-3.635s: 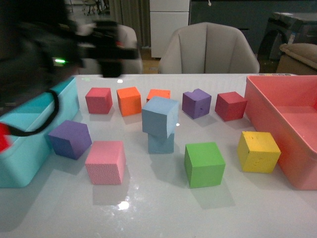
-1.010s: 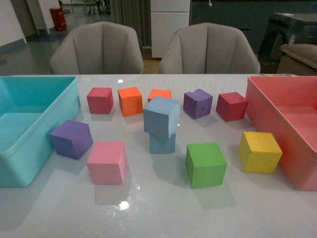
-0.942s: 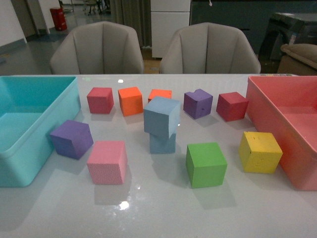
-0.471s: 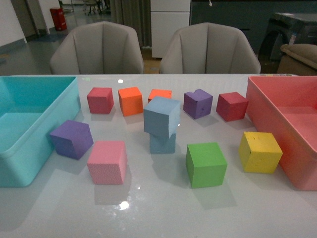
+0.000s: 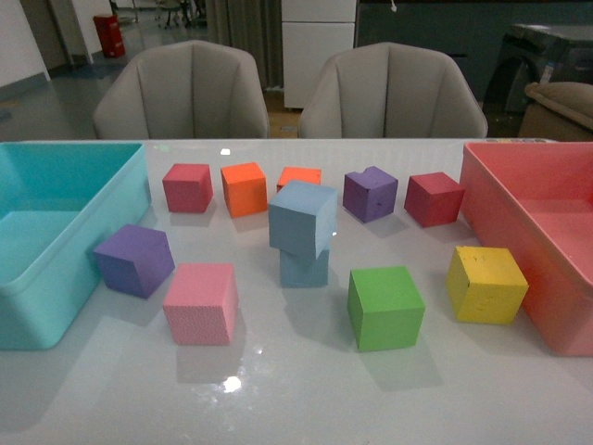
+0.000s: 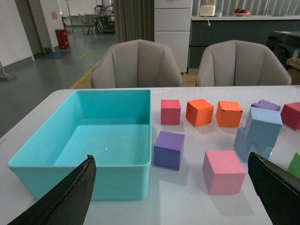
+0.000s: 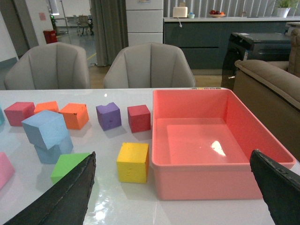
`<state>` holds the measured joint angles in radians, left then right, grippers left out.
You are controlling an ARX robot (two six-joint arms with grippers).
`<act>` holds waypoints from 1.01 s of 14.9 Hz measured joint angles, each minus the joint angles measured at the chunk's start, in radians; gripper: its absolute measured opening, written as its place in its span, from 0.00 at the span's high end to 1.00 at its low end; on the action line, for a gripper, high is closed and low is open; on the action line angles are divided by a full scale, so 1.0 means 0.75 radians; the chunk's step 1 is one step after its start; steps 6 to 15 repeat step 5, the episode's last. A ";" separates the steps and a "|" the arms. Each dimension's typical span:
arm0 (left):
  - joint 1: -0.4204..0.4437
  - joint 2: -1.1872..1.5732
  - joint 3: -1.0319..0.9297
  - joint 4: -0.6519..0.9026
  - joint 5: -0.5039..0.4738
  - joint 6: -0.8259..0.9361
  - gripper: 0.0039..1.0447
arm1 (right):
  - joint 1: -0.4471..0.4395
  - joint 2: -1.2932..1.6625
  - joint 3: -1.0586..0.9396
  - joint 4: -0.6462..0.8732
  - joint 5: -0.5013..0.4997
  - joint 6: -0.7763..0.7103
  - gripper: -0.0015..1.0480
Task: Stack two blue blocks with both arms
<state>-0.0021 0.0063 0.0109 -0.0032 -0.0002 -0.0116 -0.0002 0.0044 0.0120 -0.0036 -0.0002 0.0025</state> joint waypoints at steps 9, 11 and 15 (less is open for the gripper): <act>0.000 0.000 0.001 0.000 0.000 0.001 0.06 | 0.000 0.000 0.000 0.000 0.000 0.000 0.06; 0.000 0.000 0.001 0.000 0.000 0.001 0.06 | 0.000 0.000 0.000 0.000 0.000 0.000 0.06; 0.000 0.000 0.001 0.000 0.000 0.001 0.06 | 0.000 0.000 0.000 0.000 0.000 0.000 0.06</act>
